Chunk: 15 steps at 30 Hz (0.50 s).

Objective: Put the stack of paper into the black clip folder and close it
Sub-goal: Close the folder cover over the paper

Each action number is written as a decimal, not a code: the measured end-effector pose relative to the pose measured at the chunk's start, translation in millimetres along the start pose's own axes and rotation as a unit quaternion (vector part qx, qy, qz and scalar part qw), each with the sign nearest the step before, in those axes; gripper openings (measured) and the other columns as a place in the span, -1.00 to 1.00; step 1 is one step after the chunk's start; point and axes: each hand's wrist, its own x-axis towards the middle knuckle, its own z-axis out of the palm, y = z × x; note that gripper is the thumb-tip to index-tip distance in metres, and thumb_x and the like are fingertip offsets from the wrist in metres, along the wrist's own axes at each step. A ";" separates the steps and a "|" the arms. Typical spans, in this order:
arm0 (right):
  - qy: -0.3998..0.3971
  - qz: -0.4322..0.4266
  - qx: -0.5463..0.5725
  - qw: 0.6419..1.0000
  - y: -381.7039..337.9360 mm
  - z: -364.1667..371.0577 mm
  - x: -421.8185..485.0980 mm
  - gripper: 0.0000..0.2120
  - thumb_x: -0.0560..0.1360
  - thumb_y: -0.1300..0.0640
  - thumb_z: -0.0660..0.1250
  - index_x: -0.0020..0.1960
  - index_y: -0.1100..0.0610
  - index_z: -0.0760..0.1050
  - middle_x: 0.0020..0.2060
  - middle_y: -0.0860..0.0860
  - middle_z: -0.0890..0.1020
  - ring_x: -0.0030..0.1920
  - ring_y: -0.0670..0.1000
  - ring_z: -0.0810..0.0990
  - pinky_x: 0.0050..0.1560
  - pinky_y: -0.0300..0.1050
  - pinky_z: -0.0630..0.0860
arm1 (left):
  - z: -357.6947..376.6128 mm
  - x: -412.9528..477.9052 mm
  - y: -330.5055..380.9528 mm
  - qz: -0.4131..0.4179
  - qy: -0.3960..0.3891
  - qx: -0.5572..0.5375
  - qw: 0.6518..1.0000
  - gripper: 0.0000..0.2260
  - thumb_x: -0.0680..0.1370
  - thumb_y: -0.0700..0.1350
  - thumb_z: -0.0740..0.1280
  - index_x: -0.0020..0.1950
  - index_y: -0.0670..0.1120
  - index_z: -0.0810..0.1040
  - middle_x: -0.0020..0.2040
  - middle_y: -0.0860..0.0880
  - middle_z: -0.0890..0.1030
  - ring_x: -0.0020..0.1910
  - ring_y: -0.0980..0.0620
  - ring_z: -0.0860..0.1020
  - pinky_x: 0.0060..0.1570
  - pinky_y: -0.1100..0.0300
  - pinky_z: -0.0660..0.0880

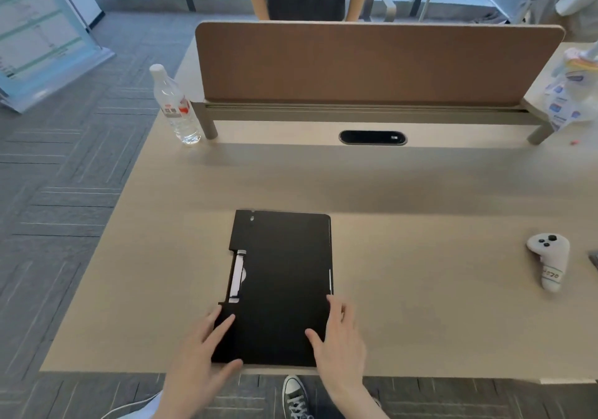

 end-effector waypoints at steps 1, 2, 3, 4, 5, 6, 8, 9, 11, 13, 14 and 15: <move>-0.001 -0.037 -0.006 0.999 1.6 2.1 -2.7 -0.41 0.39 -0.11 0.47 0.32 -0.07 0.30 0.12 -0.02 0.51 -0.14 -0.06 0.58 -0.30 -0.26 0.55 | 3.1 -3.0 -3.8 0.011 -0.011 0.010 1.000 -0.29 0.41 0.15 0.49 0.52 0.16 0.33 0.58 0.22 0.11 0.55 0.17 0.12 0.44 0.09 0.31; -0.013 -0.071 -0.009 0.997 4.8 4.9 -4.8 -0.45 0.39 -0.11 0.47 0.30 -0.10 0.33 0.16 -0.02 0.51 -0.10 -0.05 0.58 -0.27 -0.26 0.54 | 6.8 -5.2 -4.1 0.017 -0.012 0.017 1.000 -0.28 0.42 0.13 0.50 0.53 0.13 0.32 0.59 0.21 0.09 0.55 0.19 0.14 0.41 0.12 0.34; -0.021 -0.102 -0.014 0.994 10.4 7.0 -6.7 -0.48 0.40 -0.13 0.44 0.29 -0.12 0.34 0.22 -0.03 0.48 -0.01 -0.04 0.57 -0.21 -0.24 0.55 | 11.9 -6.2 -1.7 0.028 -0.004 0.022 0.999 -0.27 0.41 0.11 0.52 0.53 0.09 0.34 0.59 0.19 0.11 0.54 0.17 0.17 0.38 0.13 0.38; -0.040 -0.122 -0.024 0.991 17.9 7.9 -9.3 -0.48 0.38 -0.17 0.42 0.28 -0.14 0.36 0.27 -0.04 0.46 0.09 -0.02 0.55 -0.15 -0.21 0.57 | 17.8 -6.5 2.2 0.033 0.002 0.030 0.999 -0.27 0.39 0.08 0.56 0.51 0.04 0.38 0.58 0.16 0.16 0.53 0.12 0.22 0.35 0.12 0.41; -0.050 -0.139 -0.039 0.988 26.9 7.8 -11.4 -0.46 0.33 -0.21 0.43 0.26 -0.15 0.39 0.29 -0.05 0.46 0.15 0.00 0.55 -0.14 -0.18 0.60 | 23.7 -5.9 6.7 0.035 0.003 0.040 0.999 -0.26 0.34 0.07 0.60 0.48 -0.01 0.45 0.56 0.14 0.22 0.51 0.07 0.28 0.31 0.10 0.45; -0.058 -0.144 -0.055 0.986 37.0 5.3 -12.7 -0.43 0.27 -0.23 0.46 0.22 -0.16 0.42 0.27 -0.06 0.50 0.15 0.01 0.57 -0.18 -0.17 0.62 | 29.6 -4.5 12.3 0.037 -0.003 0.049 0.998 -0.24 0.27 0.07 0.64 0.43 -0.06 0.51 0.53 0.11 0.30 0.47 0.02 0.33 0.24 0.06 0.51; -0.056 -0.141 -0.079 0.985 58.8 -3.2 -12.3 -0.42 0.19 -0.21 0.53 0.17 -0.15 0.49 0.22 -0.05 0.56 0.10 0.02 0.62 -0.26 -0.18 0.63 | 38.1 -1.0 32.2 0.049 -0.030 0.063 0.996 -0.21 0.16 0.10 0.68 0.34 -0.11 0.59 0.47 0.07 0.40 0.40 -0.03 0.39 0.08 -0.01 0.63; -0.061 -0.135 -0.083 0.986 71.2 -10.2 -10.3 -0.43 0.20 -0.19 0.54 0.17 -0.14 0.51 0.22 -0.05 0.57 0.10 0.02 0.62 -0.27 -0.18 0.63 | 43.8 2.3 46.8 0.056 -0.035 0.074 0.995 -0.21 0.19 0.12 0.66 0.36 -0.11 0.57 0.50 0.06 0.36 0.42 -0.05 0.40 0.09 0.00 0.63; -0.061 -0.134 -0.092 0.985 94.8 -26.0 -3.7 -0.44 0.27 -0.18 0.52 0.23 -0.13 0.51 0.27 -0.04 0.56 0.14 0.02 0.61 -0.27 -0.18 0.63 | 52.0 9.6 80.5 0.060 -0.032 0.069 0.995 -0.25 0.40 0.15 0.51 0.52 -0.06 0.36 0.58 0.08 0.07 0.55 -0.05 0.26 0.37 0.04 0.43; -0.062 -0.128 -0.108 0.984 122.6 -44.1 4.7 -0.40 0.33 -0.19 0.49 0.32 -0.11 0.46 0.37 -0.03 0.48 0.22 0.02 0.57 -0.22 -0.18 0.62 | 58.7 20.0 119.5 0.040 -0.052 0.040 0.997 -0.29 0.55 0.16 0.32 0.61 -0.01 0.13 0.60 0.15 -0.12 0.62 0.00 0.04 0.51 0.10 0.21; -0.064 -0.126 -0.118 0.983 133.1 -53.2 10.9 -0.37 0.35 -0.19 0.47 0.37 -0.11 0.42 0.42 -0.03 0.43 0.26 0.03 0.55 -0.19 -0.16 0.62 | 62.2 26.7 135.6 0.034 -0.057 0.045 0.997 -0.30 0.58 0.17 0.27 0.62 0.00 0.06 0.62 0.14 -0.13 0.62 0.02 0.00 0.52 0.13 0.18; -0.060 -0.123 -0.125 0.983 144.4 -61.6 18.5 -0.36 0.37 -0.19 0.45 0.40 -0.10 0.39 0.45 -0.03 0.39 0.28 0.04 0.53 -0.18 -0.15 0.63 | 67.4 34.1 151.3 0.042 -0.059 0.056 0.996 -0.31 0.60 0.17 0.24 0.63 0.00 0.03 0.64 0.13 -0.12 0.62 0.02 -0.01 0.52 0.14 0.20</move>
